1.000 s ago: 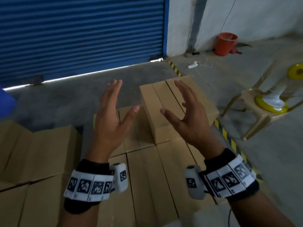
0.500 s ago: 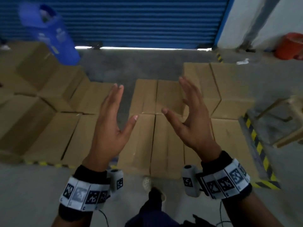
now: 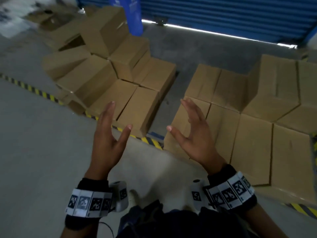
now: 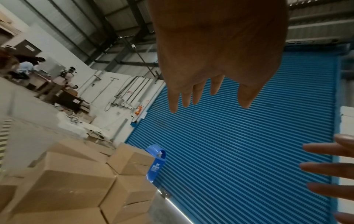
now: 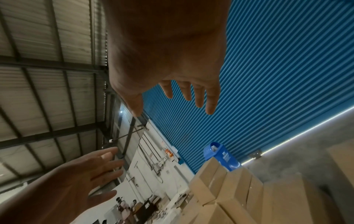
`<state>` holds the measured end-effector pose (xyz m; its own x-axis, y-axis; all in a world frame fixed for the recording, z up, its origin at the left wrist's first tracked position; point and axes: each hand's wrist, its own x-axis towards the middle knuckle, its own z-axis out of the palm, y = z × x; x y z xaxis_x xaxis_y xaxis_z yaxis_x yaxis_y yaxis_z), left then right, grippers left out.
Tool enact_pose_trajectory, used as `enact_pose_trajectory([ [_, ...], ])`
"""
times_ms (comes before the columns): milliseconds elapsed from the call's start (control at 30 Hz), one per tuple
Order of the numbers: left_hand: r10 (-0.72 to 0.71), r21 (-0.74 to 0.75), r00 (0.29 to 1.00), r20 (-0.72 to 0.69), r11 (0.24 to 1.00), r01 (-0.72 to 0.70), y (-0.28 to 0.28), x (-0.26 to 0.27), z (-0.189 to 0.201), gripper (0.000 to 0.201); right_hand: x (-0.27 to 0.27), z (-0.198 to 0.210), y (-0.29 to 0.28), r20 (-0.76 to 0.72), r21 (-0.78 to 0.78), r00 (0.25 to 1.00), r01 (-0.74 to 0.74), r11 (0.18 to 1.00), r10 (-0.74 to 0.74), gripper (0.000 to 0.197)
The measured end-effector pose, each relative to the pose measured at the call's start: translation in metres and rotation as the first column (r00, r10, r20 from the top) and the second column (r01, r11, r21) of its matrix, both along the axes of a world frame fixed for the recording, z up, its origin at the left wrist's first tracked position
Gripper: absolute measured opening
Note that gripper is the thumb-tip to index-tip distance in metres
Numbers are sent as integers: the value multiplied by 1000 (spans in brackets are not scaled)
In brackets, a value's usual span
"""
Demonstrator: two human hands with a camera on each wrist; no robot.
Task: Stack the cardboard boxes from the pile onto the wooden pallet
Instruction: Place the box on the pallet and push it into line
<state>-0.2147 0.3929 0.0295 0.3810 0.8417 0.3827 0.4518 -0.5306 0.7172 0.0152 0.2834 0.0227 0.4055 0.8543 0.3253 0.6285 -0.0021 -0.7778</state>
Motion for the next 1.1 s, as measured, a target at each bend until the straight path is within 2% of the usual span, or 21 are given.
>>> enact_pose_trajectory([
  [133, 55, -49, 997, 58, 997, -52, 37, -66, -12, 66, -59, -9, 54, -15, -32, 998, -61, 998, 60, 83],
  [300, 67, -80, 997, 50, 995, -63, 112, -132, -19, 64, -133, -16, 137, -91, -64, 994, -71, 995, 65, 80],
  [433, 57, -65, 998, -2, 996, -57, 163, -173, -22, 62, -177, -24, 191, -111, -98, 991, -83, 992, 72, 85],
  [533, 55, -92, 998, -19, 994, -57, 191, -187, -27, 61, -189, -31, 219, -98, -114, 993, -74, 991, 63, 80],
  [667, 38, -115, 999, -19, 993, -40, 238, -183, -39, 58, -181, -41, 257, -30, -139, 999, -15, 990, 11, 75],
  [800, 15, -124, 1000, -27, 992, -18, 300, -157, -45, 58, -158, -50, 308, -76, -162, 997, -7, 987, -5, 74],
  [967, -34, -77, 996, -79, 997, 28, 397, -108, -49, 62, -114, -68, 398, -61, -157, 998, -12, 988, 2, 77],
  [1100, -43, -90, 990, -131, 995, 31, 477, -63, -38, 69, -75, -60, 479, -158, -186, 987, -38, 982, 8, 78],
])
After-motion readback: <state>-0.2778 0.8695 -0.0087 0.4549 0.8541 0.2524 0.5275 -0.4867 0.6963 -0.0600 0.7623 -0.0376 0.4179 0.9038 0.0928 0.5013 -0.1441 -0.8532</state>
